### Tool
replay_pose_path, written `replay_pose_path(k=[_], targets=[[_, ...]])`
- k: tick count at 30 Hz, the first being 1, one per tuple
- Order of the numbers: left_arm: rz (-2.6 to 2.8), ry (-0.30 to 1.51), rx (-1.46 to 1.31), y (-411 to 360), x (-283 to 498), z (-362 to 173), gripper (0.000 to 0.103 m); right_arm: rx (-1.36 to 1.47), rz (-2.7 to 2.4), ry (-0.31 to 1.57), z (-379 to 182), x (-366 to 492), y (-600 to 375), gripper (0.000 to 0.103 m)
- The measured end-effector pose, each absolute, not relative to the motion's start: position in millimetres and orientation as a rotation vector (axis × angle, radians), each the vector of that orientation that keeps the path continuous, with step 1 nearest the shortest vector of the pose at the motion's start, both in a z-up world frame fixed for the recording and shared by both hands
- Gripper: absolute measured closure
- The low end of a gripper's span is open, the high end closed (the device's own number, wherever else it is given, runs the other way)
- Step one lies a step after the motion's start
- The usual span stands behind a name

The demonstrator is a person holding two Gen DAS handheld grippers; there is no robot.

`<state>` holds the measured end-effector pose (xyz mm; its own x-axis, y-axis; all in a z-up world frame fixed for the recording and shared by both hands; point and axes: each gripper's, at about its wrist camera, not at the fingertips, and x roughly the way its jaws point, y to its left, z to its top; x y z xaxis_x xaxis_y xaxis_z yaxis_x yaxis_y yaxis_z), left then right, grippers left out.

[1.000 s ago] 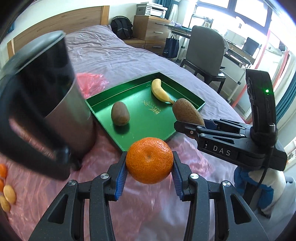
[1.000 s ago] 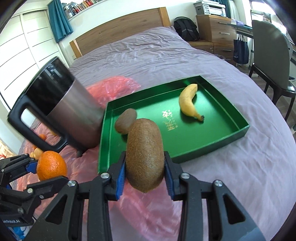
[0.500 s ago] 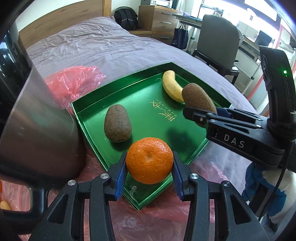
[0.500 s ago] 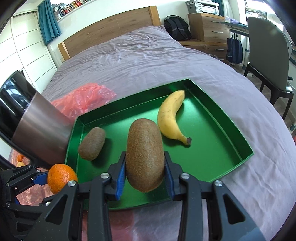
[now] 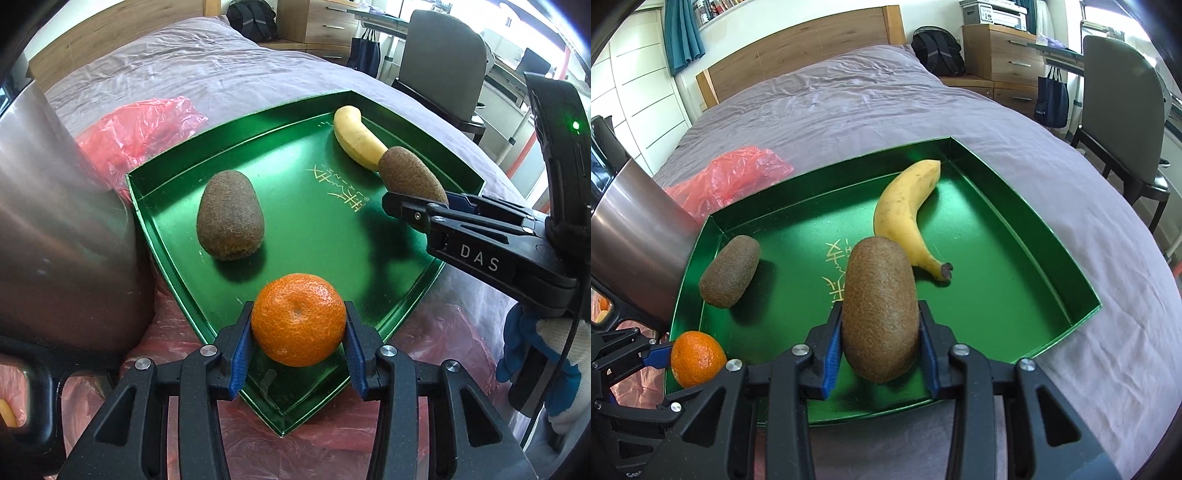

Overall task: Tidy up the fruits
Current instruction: 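Lower the tangerine into the tray and open the left gripper while the right gripper releases the kiwi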

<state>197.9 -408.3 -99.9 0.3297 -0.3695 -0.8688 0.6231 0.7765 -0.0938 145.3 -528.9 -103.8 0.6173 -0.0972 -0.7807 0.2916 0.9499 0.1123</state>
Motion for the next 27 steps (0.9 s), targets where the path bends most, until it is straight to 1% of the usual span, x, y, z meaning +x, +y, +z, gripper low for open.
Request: replay_pose_path(k=[12, 14, 16, 18, 27], targets=[[-0.659, 1.055, 0.289, -408, 198, -96, 0.063, 0.208, -0.236, 0.893, -104, 144, -527, 0.103], [-0.659, 1.052, 0.288, -407, 197, -94, 0.062, 0.212, -0.239, 0.888, -102, 143, -526, 0.103], [-0.659, 1.047, 0.285, -406, 196, -91, 0.058, 0.213, -0.244, 0.882, -98, 142, -526, 0.103], [-0.66, 1.042, 0.283, -405, 195, -87, 0.056, 0.212, -0.246, 0.878, -94, 140, -526, 0.103], [-0.662, 1.019, 0.274, -394, 181, -68, 0.055, 0.221, -0.248, 0.846, -73, 122, -518, 0.103]])
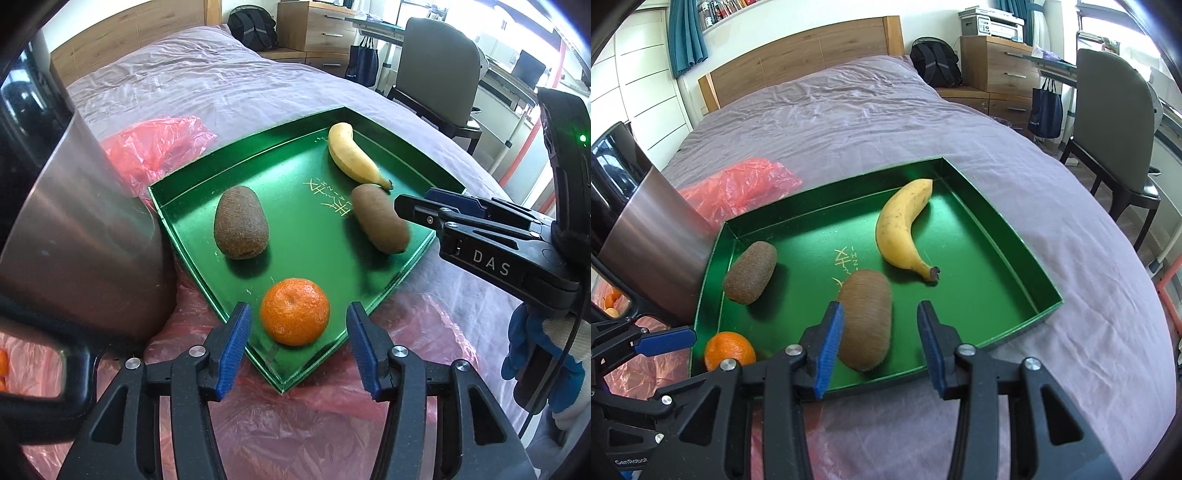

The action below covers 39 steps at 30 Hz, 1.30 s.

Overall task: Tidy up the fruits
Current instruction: 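Lower the tangerine into the tray and open the left gripper while the right gripper releases the kiwi, then lift both open grippers away from the tray and move over the loose fruits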

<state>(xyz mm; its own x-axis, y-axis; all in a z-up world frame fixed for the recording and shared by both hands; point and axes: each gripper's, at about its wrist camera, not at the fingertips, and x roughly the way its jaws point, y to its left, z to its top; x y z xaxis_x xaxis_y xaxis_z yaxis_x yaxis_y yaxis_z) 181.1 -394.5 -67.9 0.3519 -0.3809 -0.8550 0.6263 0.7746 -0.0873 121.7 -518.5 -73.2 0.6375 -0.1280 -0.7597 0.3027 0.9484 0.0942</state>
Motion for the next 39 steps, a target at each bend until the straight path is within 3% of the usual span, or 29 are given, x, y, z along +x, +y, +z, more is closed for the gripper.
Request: replay_pose_path(k=[3, 4, 6, 22, 25, 27, 31, 39], targets=[[-0.676, 1.01, 0.266, -388, 170, -60, 0.051, 0.23, -0.247, 0.836, -66, 112, -514, 0.103], [-0.682, 1.008, 0.263, -386, 166, -58, 0.05, 0.23, -0.248, 0.833, -63, 108, -512, 0.095], [-0.689, 1.007, 0.255, -381, 159, -55, 0.049, 0.23, -0.251, 0.827, -58, 101, -508, 0.088], [-0.666, 0.998, 0.235, -311, 103, -36, 0.044, 0.231, -0.223, 0.825, -39, 46, -451, 0.066], [-0.649, 0.989, 0.23, -296, 96, -34, 0.032, 0.228, -0.217, 0.83, -37, 38, -440, 0.056], [-0.637, 0.983, 0.221, -287, 93, -33, 0.027, 0.226, -0.213, 0.833, -36, 33, -433, 0.055], [-0.616, 0.981, 0.203, -265, 87, -31, 0.027, 0.22, -0.204, 0.842, -34, 25, -417, 0.049], [-0.576, 0.968, 0.173, -229, 75, -26, 0.027, 0.225, -0.192, 0.849, -31, 4, -394, 0.047]])
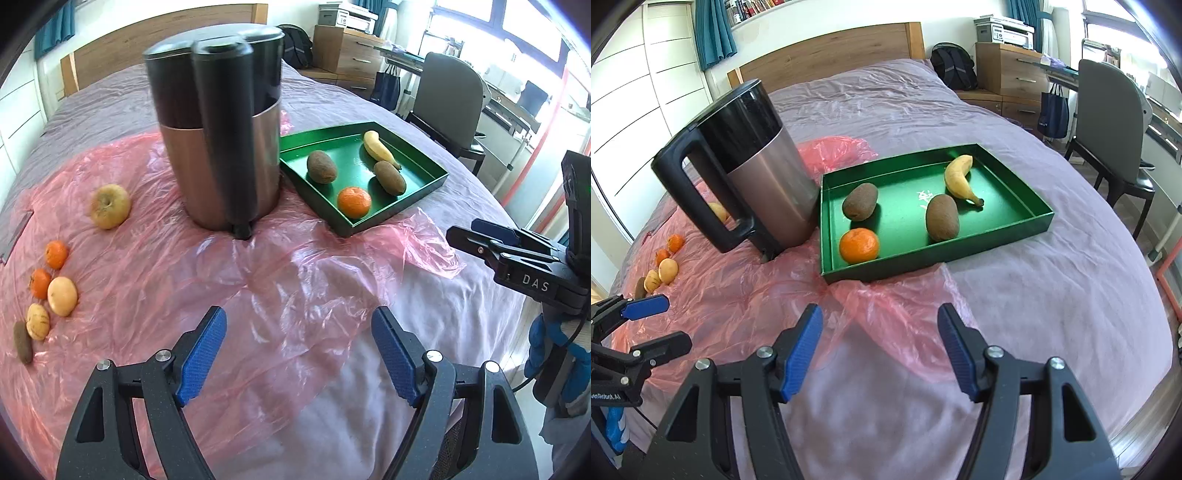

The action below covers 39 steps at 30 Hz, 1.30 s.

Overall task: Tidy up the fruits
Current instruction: 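Lift both open grippers away from the tray and move over the loose fruits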

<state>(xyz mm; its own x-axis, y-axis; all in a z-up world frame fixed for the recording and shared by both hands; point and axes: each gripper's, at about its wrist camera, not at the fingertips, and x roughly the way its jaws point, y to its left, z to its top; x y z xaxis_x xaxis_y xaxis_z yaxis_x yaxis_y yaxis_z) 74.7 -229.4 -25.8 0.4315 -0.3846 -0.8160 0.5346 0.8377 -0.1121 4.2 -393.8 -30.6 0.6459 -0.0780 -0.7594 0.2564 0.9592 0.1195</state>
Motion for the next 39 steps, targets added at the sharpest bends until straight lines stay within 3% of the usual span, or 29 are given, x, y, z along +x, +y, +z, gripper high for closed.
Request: replay_pose_path(k=[20, 39], targets=[[-0.455, 0.929, 0.102, -130, 54, -26, 0.027, 0.171, -0.089, 0.871, -17, -17, -311, 0.047], [-0.208, 0.93, -0.041, 27, 69, -62, 0.027, 0.028, 0.078, 0.944, -32, 28, -198, 0.047]])
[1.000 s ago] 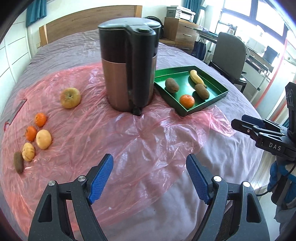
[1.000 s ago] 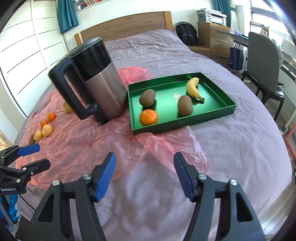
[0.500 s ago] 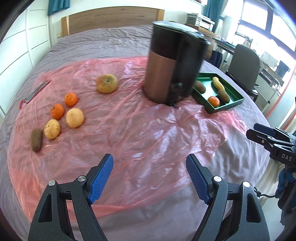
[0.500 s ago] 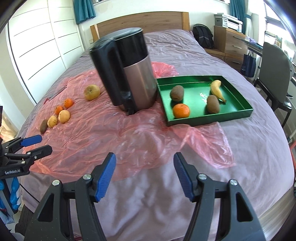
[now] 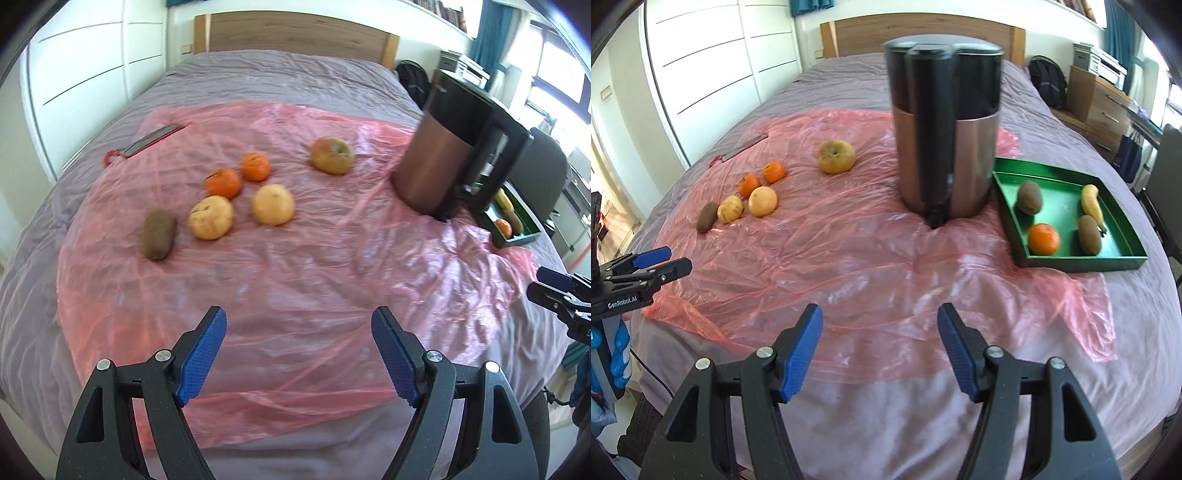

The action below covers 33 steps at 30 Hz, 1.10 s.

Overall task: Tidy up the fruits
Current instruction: 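Lift both open grippers away from the tray and move over the loose fruits, then grasp the striped pepino melon with the left gripper while the right gripper grasps the apple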

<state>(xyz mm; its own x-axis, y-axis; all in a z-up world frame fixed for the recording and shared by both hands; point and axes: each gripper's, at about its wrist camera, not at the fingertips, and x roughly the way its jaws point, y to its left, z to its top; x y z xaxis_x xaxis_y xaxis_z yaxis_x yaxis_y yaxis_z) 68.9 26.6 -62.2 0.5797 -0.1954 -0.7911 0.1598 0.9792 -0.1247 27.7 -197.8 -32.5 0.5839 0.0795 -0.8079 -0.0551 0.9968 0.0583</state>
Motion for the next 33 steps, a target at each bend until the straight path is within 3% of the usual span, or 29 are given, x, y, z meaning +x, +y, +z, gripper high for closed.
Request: replay_pose_path(k=[15, 33], targets=[[-0.057, 0.974, -0.161, 118, 90, -97, 0.027, -0.054, 0.2, 1.006, -49, 80, -127, 0.047], [-0.11, 0.984, -0.19, 108, 125, -107, 0.027, -0.088, 0.262, 1.022, -76, 149, -99, 0.047]])
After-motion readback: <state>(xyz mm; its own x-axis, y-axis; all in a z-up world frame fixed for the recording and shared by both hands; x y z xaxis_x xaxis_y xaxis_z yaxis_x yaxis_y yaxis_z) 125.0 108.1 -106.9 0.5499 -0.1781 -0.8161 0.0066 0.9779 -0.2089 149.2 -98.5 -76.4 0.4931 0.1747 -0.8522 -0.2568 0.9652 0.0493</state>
